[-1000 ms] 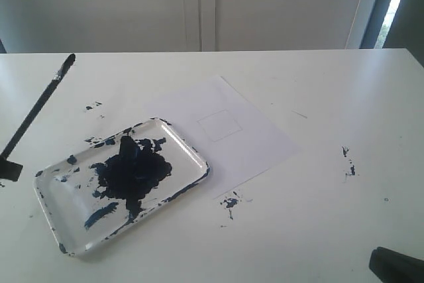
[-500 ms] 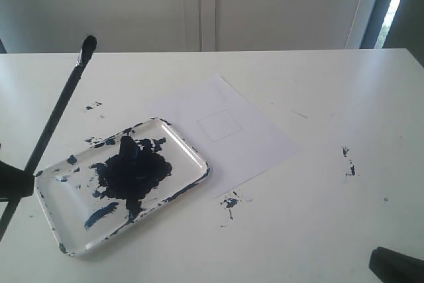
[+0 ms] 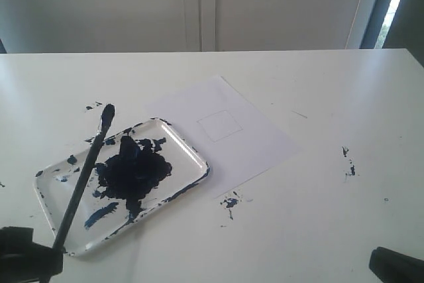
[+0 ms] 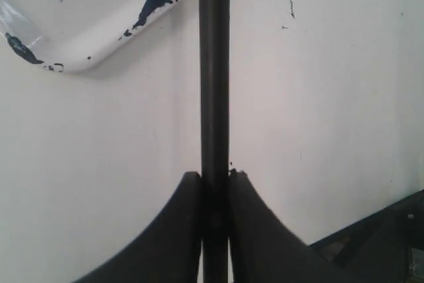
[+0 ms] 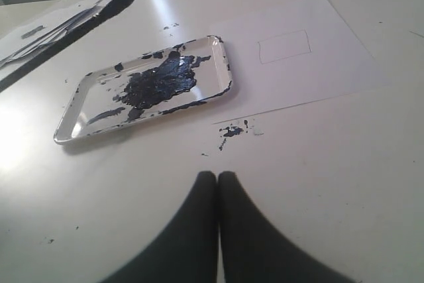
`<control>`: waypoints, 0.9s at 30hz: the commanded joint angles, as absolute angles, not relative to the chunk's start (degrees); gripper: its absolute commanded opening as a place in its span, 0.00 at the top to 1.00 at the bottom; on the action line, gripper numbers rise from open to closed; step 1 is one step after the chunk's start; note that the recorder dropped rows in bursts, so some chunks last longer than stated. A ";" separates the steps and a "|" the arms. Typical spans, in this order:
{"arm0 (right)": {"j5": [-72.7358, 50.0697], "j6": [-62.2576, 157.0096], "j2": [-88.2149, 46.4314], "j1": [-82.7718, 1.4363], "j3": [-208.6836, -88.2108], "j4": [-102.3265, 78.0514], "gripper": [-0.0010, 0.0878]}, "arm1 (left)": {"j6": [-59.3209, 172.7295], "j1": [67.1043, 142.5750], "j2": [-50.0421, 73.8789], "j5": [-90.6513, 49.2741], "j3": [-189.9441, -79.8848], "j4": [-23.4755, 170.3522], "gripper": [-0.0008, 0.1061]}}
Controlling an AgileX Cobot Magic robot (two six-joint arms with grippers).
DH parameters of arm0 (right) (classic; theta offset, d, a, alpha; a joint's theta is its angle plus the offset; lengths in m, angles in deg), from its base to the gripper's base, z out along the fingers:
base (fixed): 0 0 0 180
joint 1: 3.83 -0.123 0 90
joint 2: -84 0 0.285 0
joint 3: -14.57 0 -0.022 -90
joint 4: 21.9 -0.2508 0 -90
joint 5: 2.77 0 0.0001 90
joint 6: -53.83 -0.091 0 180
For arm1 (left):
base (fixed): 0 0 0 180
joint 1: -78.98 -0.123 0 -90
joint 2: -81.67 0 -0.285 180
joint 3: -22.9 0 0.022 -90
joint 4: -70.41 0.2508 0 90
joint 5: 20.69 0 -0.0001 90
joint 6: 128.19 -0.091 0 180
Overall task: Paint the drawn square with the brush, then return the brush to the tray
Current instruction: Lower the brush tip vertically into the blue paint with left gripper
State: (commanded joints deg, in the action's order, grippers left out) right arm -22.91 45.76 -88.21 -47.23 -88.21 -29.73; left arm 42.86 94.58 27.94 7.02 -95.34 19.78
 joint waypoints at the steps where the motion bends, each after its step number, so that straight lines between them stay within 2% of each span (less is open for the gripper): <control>1: -22.91 45.76 -88.21 -47.23 -88.21 -29.73 0.99 | 42.86 94.96 27.94 6.13 -94.51 19.05 0.99; 8: -22.91 45.76 -88.21 -47.23 -88.21 -29.73 0.99 | 42.74 95.78 27.94 3.56 -91.34 16.20 0.99; 27: -22.91 45.76 -88.21 -47.23 -88.21 -29.73 0.99 | 37.44 95.78 25.67 6.02 -91.25 8.46 0.99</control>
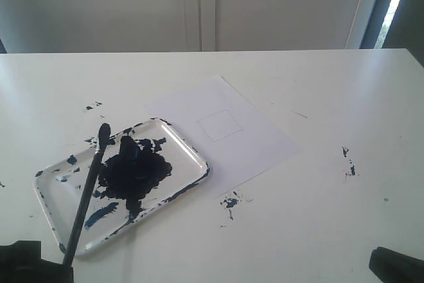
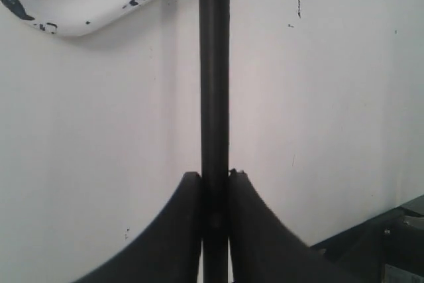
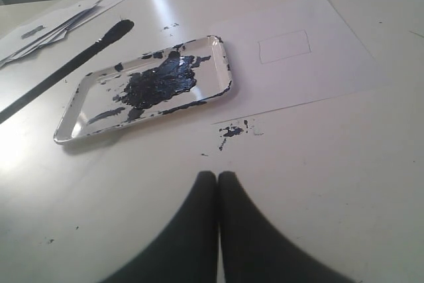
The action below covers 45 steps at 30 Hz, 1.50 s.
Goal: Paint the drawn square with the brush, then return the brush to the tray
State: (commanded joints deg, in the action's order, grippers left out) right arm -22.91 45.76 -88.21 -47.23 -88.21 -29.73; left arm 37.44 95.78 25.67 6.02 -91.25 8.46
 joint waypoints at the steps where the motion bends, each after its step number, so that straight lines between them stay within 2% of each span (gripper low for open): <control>1: -22.91 45.76 -88.21 -47.23 -88.21 -29.73 0.99 | 37.12 95.78 25.24 6.16 -91.25 8.30 0.99; 12: -22.91 45.76 -88.21 -47.23 -88.21 -29.73 0.99 | 28.66 95.78 20.83 7.81 -91.25 -3.00 0.99; 19: -22.91 45.76 -88.21 -47.23 -88.21 -29.73 0.99 | 26.04 95.78 16.48 8.17 -91.25 -4.92 0.99; 32: -22.91 45.76 -88.21 -47.23 -88.21 -29.73 0.99 | 25.88 95.78 16.48 7.80 -91.25 -5.50 0.99; 35: -22.91 45.76 -88.21 -47.23 -88.21 -29.73 0.99 | 25.88 95.78 16.48 7.80 -91.25 -5.50 0.89; 42: -22.91 45.76 -88.21 -47.23 -88.21 -29.73 0.99 | 22.09 95.78 16.48 7.42 -91.25 -8.07 0.43; 45: -22.91 45.76 -88.21 -47.23 -88.21 -29.73 0.99 | 17.07 95.78 16.48 7.31 -91.25 -12.57 0.35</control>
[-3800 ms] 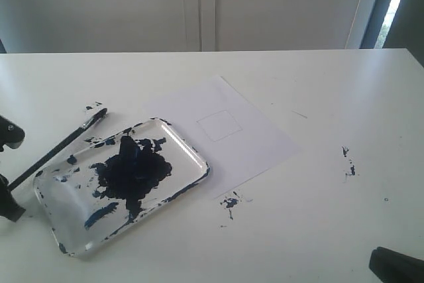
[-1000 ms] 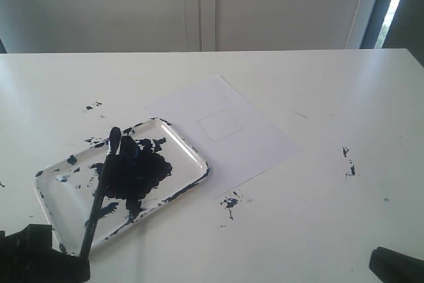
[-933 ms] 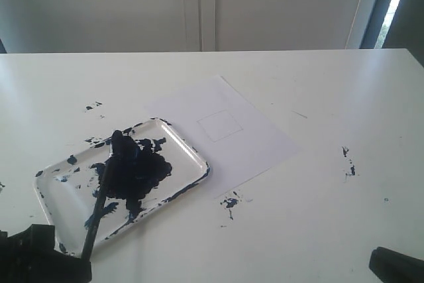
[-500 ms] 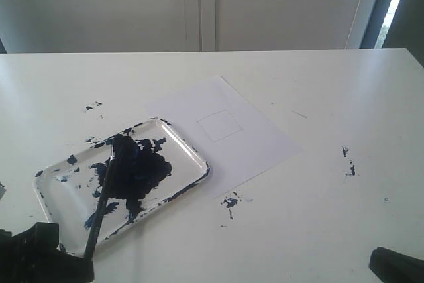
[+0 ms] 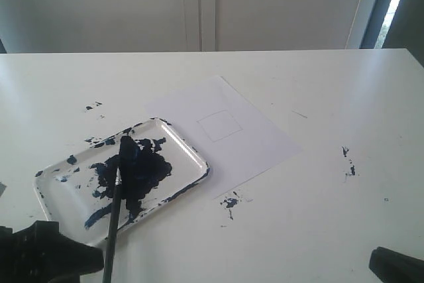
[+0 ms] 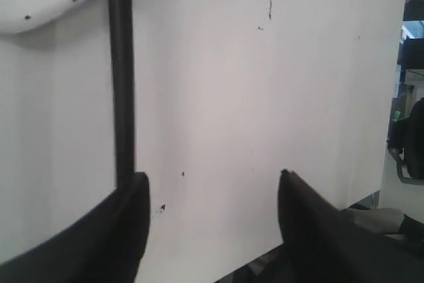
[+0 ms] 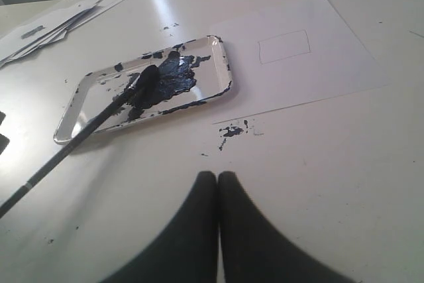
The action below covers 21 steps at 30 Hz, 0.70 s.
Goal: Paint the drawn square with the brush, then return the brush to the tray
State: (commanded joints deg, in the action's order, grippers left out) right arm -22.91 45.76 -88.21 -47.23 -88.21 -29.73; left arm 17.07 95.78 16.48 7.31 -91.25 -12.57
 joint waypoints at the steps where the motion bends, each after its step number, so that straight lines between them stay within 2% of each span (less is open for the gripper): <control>1: -22.91 45.76 -88.21 -47.23 -88.21 -29.73 0.99 | 15.29 95.78 16.48 7.31 -91.25 -14.35 0.35; 8: -22.91 45.76 -88.21 -47.23 -88.21 -29.73 0.99 | 2.86 95.78 16.59 8.29 -91.38 -25.02 0.35; 11: -22.91 45.76 -88.21 -47.23 -88.21 -29.73 0.99 | -4.62 95.78 16.59 9.51 -91.38 -29.54 0.38; 14: -22.91 45.76 -88.21 -47.23 -88.21 -29.73 0.99 | -5.97 95.66 16.59 9.83 -92.72 -29.54 0.51; 21: -22.91 45.76 -88.21 -47.23 -88.21 -29.73 0.99 | -6.45 95.66 16.59 10.98 -98.26 -29.54 1.00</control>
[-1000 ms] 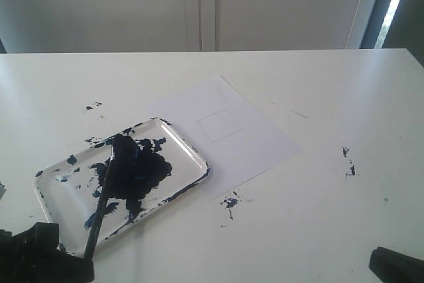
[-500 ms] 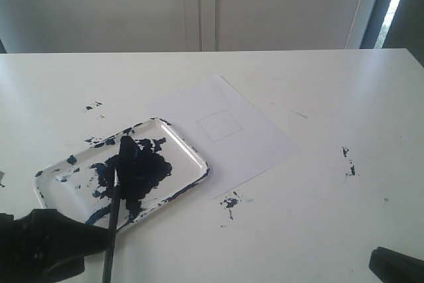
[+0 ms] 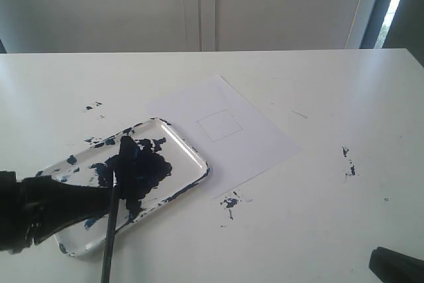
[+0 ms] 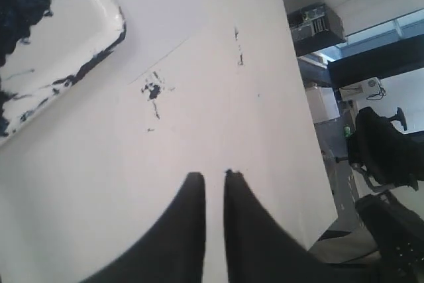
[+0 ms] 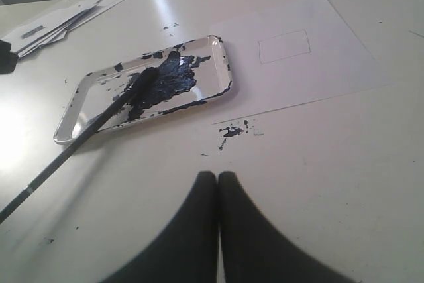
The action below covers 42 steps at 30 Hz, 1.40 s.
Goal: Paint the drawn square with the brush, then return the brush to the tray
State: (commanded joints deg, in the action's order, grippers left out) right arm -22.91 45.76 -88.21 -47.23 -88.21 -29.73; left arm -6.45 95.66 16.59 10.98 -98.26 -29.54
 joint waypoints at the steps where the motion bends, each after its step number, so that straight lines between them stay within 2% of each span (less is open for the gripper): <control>1: -22.91 45.76 -88.21 -47.23 -88.21 -29.73 0.99 | -6.96 95.66 16.59 10.88 -99.19 -29.54 0.99; 8: -22.91 45.76 -88.21 -47.23 -88.21 -29.73 0.99 | -10.53 95.66 20.96 6.30 -103.84 -29.54 0.99; 16: -22.91 45.76 -88.21 -47.23 -88.21 -29.73 0.99 | -13.52 95.66 33.69 -5.02 -104.63 -28.80 0.99; 32: -22.91 45.76 -88.21 -47.23 -88.21 -29.73 0.99 | -13.52 95.66 54.77 -16.15 -104.63 -24.73 0.99; 42: -22.91 45.05 -88.21 -47.24 -88.21 -29.73 0.99 | -12.08 95.66 60.77 -16.56 -96.81 -22.21 0.99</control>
State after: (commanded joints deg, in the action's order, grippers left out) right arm -22.91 45.05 -88.21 -47.24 -88.21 -29.73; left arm -12.08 95.66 60.77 -16.56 -96.81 -22.21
